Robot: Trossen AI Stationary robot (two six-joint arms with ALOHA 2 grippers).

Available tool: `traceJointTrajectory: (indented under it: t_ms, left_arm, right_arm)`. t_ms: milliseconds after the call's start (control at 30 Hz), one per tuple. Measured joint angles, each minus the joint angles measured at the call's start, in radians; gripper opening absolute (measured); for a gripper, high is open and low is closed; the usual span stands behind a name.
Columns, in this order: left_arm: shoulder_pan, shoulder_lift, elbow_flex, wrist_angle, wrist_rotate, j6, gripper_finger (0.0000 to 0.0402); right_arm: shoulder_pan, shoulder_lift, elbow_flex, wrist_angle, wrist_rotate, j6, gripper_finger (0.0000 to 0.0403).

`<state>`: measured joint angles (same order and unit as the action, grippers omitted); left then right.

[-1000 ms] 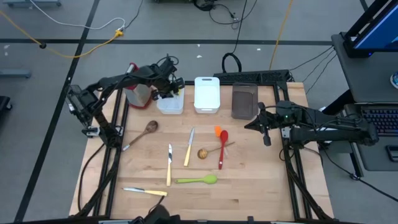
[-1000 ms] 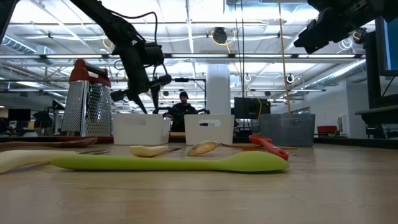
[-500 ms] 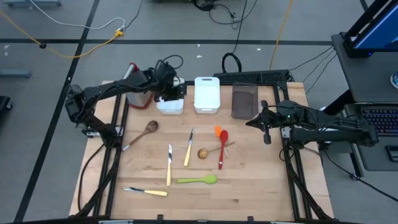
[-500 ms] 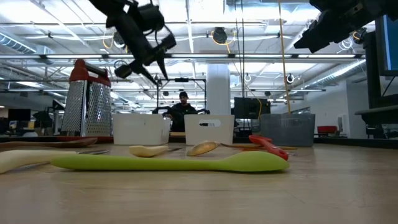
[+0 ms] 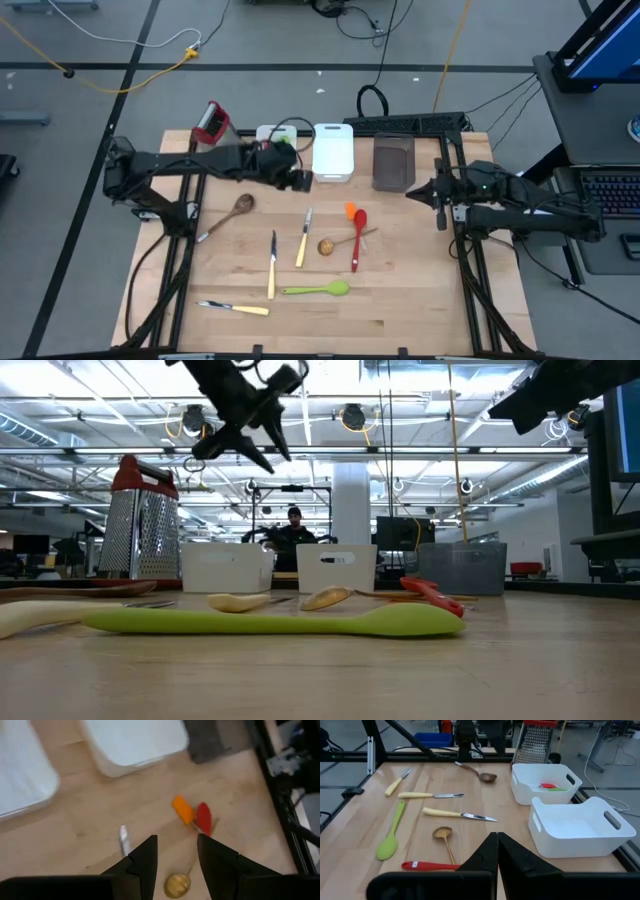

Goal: Pick & Place Kitchen Items
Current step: Put the orange spatula into the left white bin

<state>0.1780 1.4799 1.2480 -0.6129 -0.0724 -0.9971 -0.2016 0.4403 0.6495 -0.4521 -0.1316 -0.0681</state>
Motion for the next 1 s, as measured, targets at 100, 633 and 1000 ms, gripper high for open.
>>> traceJointTrajectory:
  t_ms: [100, 633, 1000]
  left_arm:
    - [-0.066, 0.000, 0.000, 0.043, -0.035, 0.018, 0.0141]
    - [-0.274, 0.000, 0.000, 0.093, -0.138, 0.216, 0.0141]
    - [-0.228, -0.011, 0.000, -0.010, -0.138, 0.352, 0.0140]
  right_arm:
    - [0.000, -0.002, 0.000, -0.004, 0.000, 0.000, 0.0001]
    - [0.000, 0.006, 0.000, -0.009, 0.000, 0.004, 0.0004]
    - [0.034, 0.165, 0.000, 0.110, -0.001, 0.054, 0.0003]
